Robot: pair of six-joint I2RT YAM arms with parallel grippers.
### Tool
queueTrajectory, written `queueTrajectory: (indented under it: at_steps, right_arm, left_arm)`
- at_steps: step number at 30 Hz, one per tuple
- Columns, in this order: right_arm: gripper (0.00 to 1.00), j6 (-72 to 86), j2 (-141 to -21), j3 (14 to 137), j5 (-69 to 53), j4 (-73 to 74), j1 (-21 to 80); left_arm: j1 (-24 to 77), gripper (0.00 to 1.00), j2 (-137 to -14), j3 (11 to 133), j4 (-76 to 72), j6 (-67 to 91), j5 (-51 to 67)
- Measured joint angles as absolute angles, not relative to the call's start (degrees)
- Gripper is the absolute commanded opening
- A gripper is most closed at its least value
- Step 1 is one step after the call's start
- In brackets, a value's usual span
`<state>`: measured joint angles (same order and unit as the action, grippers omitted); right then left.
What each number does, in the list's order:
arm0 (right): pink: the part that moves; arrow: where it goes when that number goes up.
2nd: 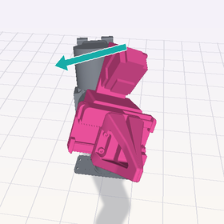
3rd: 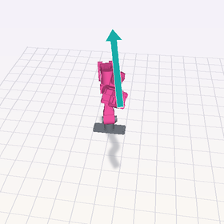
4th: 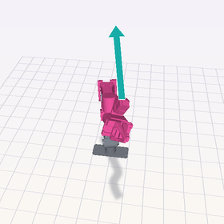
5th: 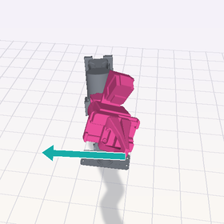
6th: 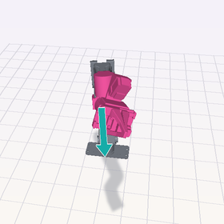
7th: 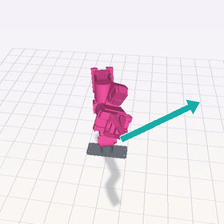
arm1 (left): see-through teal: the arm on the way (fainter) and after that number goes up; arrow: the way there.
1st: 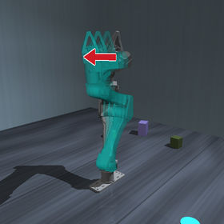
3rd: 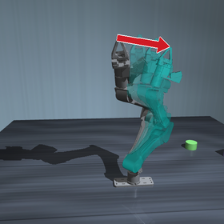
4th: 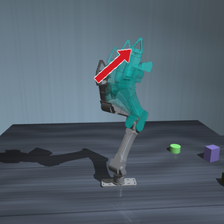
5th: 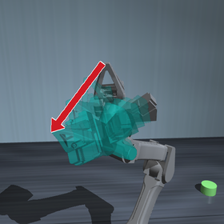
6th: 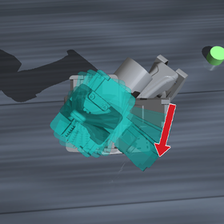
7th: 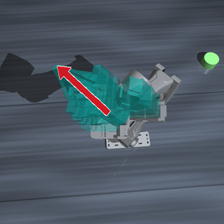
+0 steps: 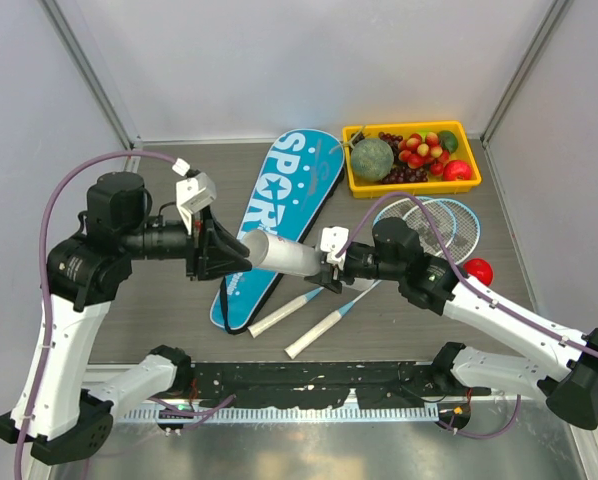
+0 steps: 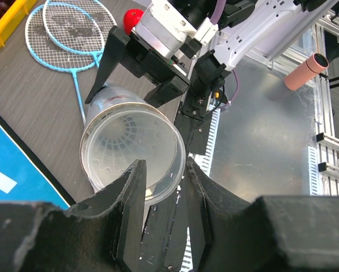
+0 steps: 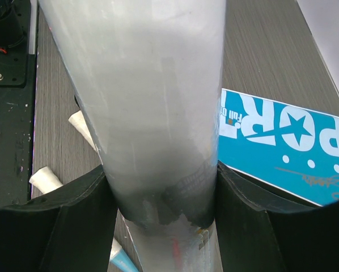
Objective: Pack up the badminton gear
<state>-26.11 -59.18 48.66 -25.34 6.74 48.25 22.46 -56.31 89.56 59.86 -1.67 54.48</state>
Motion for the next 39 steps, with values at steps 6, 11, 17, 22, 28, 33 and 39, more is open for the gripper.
queueTrajectory:
  at_steps: [6,11,17,22,28,33,39]
  right_arm:
    - [0.45,-26.1,-59.2,48.7,-25.4,6.7,48.2]
    - [0.45,-26.1,-59.2,48.7,-25.4,7.2,48.1]
    - [0.45,-26.1,-59.3,48.7,-25.6,8.3,47.9]
    - [0.45,-26.1,-59.3,48.7,-25.7,8.6,47.6]
    - [0.45,-26.2,-59.3,48.7,-25.8,8.6,47.5]
    - [0.45,-26.0,-59.3,48.0,-26.5,8.1,47.4]
    - [0.44,-25.7,-59.2,47.3,-28.8,7.7,47.4]
  left_arm:
    - [23.7,0.33,-56.4,89.4,59.8,-3.1,54.1]
    - [24.4,0.31,-56.4,88.6,59.3,-3.8,53.1]
    - [24.9,0.29,-56.7,87.4,57.7,-4.1,52.1]
    - [25.2,0.27,-57.2,87.0,56.7,-4.1,52.0]
    - [25.3,0.26,-57.2,86.2,55.6,-4.1,52.0]
    - [25.5,0.24,-56.4,83.5,53.3,-3.4,52.4]
    - [25.5,0.25,-53.7,79.0,48.2,-0.9,54.8]
